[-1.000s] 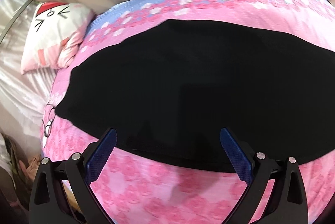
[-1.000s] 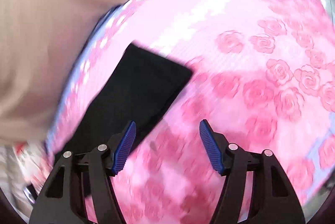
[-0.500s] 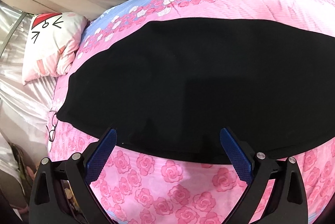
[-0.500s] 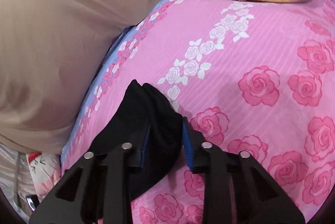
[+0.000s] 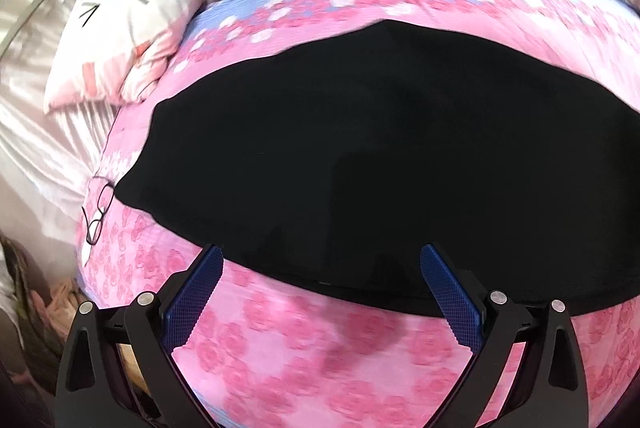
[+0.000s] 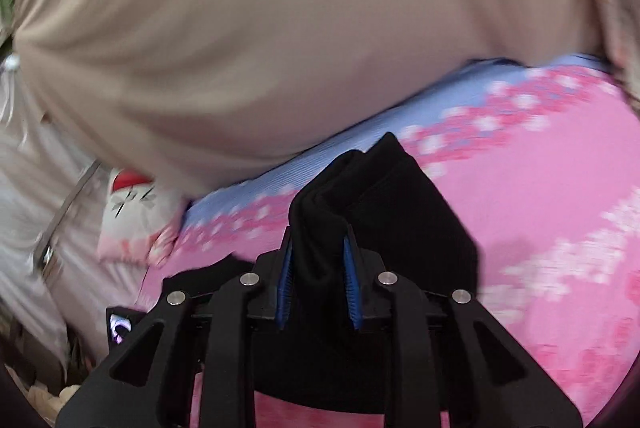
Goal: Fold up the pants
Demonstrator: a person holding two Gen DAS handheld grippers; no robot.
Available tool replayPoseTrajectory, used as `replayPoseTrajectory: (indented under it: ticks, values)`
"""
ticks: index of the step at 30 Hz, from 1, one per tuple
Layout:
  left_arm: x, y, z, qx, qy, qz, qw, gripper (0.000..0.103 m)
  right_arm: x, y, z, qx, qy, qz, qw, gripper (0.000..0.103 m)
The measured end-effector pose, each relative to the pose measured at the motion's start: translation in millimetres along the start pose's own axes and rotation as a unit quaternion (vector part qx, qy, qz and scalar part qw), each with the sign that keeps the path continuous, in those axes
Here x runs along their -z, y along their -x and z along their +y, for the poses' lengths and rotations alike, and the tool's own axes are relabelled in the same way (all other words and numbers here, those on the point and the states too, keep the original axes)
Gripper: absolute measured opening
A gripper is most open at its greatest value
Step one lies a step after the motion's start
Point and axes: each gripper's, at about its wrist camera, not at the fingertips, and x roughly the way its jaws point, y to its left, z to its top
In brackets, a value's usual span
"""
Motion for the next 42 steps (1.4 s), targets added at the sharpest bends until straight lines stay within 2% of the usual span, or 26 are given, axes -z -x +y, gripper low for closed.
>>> replayPoseTrajectory:
  ticks: [1, 5, 8, 11, 14, 15, 17, 18, 21, 22, 23, 24, 25, 26, 27, 28, 30, 33, 35, 37, 38, 40, 42]
  values:
    - [-1, -1, 12, 0.002, 0.005, -0.003, 1.0000, 0.098, 5, -26, 26, -0.008, 0.021, 0.020, 1.000, 0.021]
    - [2, -9, 62, -0.007, 0.017, -0.019, 0.9997, 0.098, 36, -104, 86, -0.024, 0.068, 0.078, 0.994, 0.021]
    - [5, -17, 94, -0.005, 0.025, -0.019, 0.9995, 0.098, 74, -160, 112, -0.012, 0.093, 0.129, 0.987, 0.021]
    - [8, -28, 125, 0.003, 0.036, -0.019, 0.9992, 0.098, 119, -201, 126, 0.019, 0.118, 0.179, 0.977, 0.021]
    - [7, -37, 144, 0.010, 0.030, -0.029, 0.9991, 0.098, 148, -214, 131, 0.056, 0.133, 0.198, 0.969, 0.025]
    - [6, -38, 146, 0.011, 0.026, -0.033, 0.9991, 0.098, 151, -214, 134, 0.062, 0.133, 0.191, 0.970, 0.029]
    - [4, -40, 149, 0.016, 0.019, -0.042, 0.9988, 0.098, 152, -207, 143, 0.070, 0.136, 0.192, 0.969, 0.043]
    - [1, -41, 150, 0.021, 0.015, -0.048, 0.9985, 0.098, 153, -201, 147, 0.067, 0.134, 0.196, 0.969, 0.052]
    - [-7, -44, 150, 0.035, 0.009, -0.056, 0.9977, 0.098, 150, -167, 163, 0.039, 0.139, 0.192, 0.971, 0.054]
    - [-9, -45, 149, 0.041, 0.007, -0.058, 0.9975, 0.098, 144, -149, 164, 0.033, 0.134, 0.177, 0.975, 0.054]
    - [-12, -46, 148, 0.046, 0.006, -0.060, 0.9971, 0.098, 138, -140, 164, 0.044, 0.128, 0.167, 0.977, 0.053]
    - [-14, -47, 147, 0.050, 0.005, -0.062, 0.9968, 0.098, 131, -134, 158, 0.062, 0.113, 0.159, 0.979, 0.048]
    - [-16, -48, 145, 0.056, 0.003, -0.063, 0.9964, 0.098, 123, -134, 153, 0.079, 0.098, 0.154, 0.980, 0.038]
    - [-18, -50, 142, 0.059, 0.000, -0.065, 0.9962, 0.098, 115, -137, 141, 0.105, 0.074, 0.144, 0.981, 0.032]
    - [-19, -51, 139, 0.060, -0.002, -0.065, 0.9961, 0.098, 108, -145, 130, 0.126, 0.052, 0.136, 0.981, 0.020]
    - [-20, -52, 135, 0.062, -0.006, -0.065, 0.9960, 0.098, 104, -156, 121, 0.145, 0.037, 0.135, 0.979, 0.016]
    - [-23, -53, 130, 0.063, -0.014, -0.064, 0.9959, 0.098, 103, -179, 114, 0.167, 0.029, 0.144, 0.975, 0.012]
    - [-23, -51, 128, 0.072, -0.019, -0.062, 0.9953, 0.098, 120, -221, 109, 0.199, 0.045, 0.191, 0.960, 0.012]
    - [-20, -51, 130, 0.070, -0.021, -0.060, 0.9955, 0.098, 116, -221, 117, 0.214, 0.059, 0.181, 0.958, 0.012]
    - [-18, -52, 135, 0.067, -0.017, -0.058, 0.9959, 0.098, 110, -211, 126, 0.206, 0.048, 0.157, 0.965, 0.012]
    - [-15, -53, 140, 0.064, -0.011, -0.058, 0.9962, 0.098, 113, -213, 128, 0.206, 0.053, 0.161, 0.964, 0.013]
    - [-12, -58, 151, 0.062, 0.006, -0.053, 0.9967, 0.098, 126, -232, 129, 0.218, 0.083, 0.202, 0.951, 0.013]
    - [-9, -65, 168, 0.060, 0.037, -0.045, 0.9965, 0.098, 125, -230, 143, 0.234, 0.116, 0.189, 0.947, 0.015]
